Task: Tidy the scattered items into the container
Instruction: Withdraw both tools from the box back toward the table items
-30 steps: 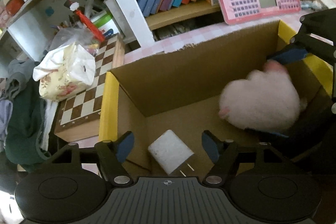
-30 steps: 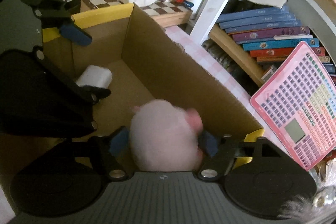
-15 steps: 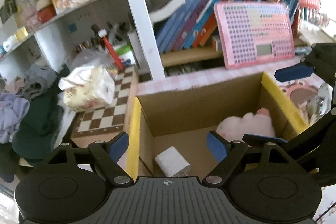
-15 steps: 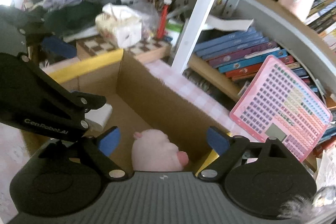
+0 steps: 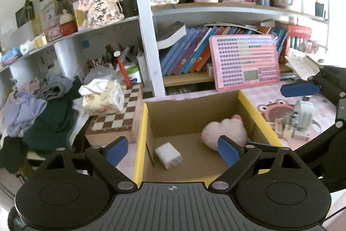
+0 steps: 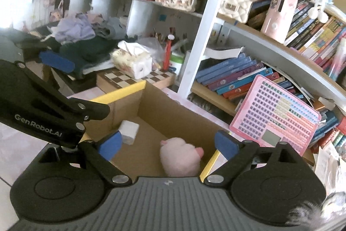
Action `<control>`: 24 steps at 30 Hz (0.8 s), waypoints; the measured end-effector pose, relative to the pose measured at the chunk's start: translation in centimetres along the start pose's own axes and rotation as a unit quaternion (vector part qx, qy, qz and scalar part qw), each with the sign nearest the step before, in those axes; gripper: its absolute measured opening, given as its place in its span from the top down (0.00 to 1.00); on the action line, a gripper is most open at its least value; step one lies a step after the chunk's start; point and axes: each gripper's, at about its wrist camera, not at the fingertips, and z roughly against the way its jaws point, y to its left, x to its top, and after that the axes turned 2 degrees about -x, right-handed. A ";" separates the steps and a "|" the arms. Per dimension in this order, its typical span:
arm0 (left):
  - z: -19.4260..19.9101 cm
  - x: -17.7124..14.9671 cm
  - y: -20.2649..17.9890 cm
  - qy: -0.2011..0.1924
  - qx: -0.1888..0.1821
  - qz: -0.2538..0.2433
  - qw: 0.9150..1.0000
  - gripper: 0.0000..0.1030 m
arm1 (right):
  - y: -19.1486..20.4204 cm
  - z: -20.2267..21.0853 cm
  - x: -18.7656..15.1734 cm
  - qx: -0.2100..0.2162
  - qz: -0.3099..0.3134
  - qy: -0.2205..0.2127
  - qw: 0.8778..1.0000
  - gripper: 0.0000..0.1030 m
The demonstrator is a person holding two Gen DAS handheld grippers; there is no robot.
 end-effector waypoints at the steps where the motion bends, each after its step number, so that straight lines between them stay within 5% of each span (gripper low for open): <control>1: 0.6 -0.4 0.0 -0.001 -0.002 0.003 1.000 0.10 | 0.3 0.8 -0.4 -0.003 -0.001 -0.003 1.000 0.07; 13: 6.2 -6.7 -2.2 0.028 -0.027 0.043 0.998 0.09 | 4.5 7.8 -5.9 -0.028 -0.027 0.017 0.999 0.03; 24: 8.7 -9.5 -3.1 0.043 -0.019 0.072 0.996 0.09 | 4.9 10.7 -9.9 -0.069 -0.116 0.072 0.988 0.03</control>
